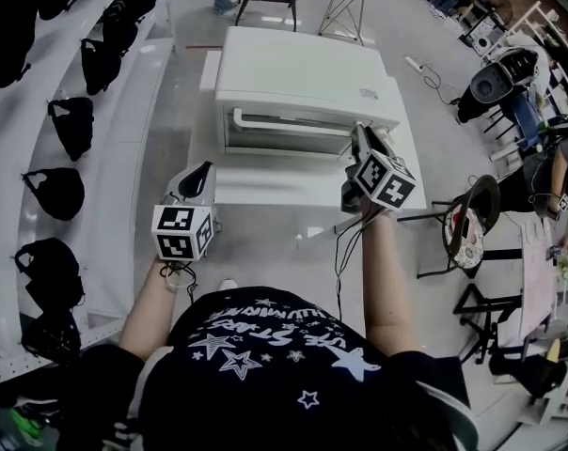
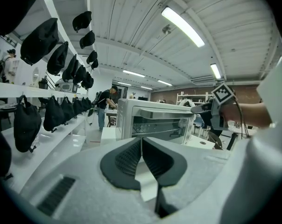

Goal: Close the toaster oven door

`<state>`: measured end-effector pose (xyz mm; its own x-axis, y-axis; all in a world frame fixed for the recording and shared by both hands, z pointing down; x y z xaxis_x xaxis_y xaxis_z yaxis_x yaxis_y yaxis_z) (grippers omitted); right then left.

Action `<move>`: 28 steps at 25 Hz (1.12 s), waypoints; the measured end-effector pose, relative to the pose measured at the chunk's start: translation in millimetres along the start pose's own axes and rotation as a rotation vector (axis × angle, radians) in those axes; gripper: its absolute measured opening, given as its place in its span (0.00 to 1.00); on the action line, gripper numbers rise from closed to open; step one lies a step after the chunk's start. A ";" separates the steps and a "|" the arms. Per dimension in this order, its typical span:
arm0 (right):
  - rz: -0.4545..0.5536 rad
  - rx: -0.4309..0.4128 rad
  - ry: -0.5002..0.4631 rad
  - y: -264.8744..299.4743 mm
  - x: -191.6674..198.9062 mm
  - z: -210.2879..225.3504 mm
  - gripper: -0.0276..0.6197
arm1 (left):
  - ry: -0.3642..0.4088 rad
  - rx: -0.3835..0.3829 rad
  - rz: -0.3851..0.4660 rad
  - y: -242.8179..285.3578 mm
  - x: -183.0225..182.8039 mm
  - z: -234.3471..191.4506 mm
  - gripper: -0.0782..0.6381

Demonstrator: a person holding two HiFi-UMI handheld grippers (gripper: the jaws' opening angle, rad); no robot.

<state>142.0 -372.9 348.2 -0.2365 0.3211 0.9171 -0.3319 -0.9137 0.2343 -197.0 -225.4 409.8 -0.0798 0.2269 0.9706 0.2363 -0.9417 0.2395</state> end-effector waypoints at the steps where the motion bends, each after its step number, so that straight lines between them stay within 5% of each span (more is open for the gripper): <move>1: -0.001 -0.002 -0.027 -3.1 -0.4 -1.7 0.18 | 0.004 -0.003 0.000 -2.7 0.0 2.4 0.15; 19: 0.015 -0.172 0.013 -148.6 21.1 22.0 0.14 | 0.060 -0.027 -0.015 -81.9 -1.6 120.0 0.15; 28: -0.071 -0.202 0.008 -202.9 74.8 55.4 0.10 | 0.040 -0.037 -0.048 -137.6 22.6 188.3 0.15</move>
<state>242.3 -177.2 387.1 -0.2131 0.3853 0.8978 -0.5237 -0.8208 0.2280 -49.0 -43.9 402.8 -0.1286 0.2623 0.9564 0.1956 -0.9387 0.2837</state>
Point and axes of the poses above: the fingertips, and each gripper's own axes: y forward along the fingers, z to its right, x out of its underside, the point moved 8 cm from there along -y, backward along the fingers, and after that the axes turned 9 degrees about y, right-handed, at the moved point
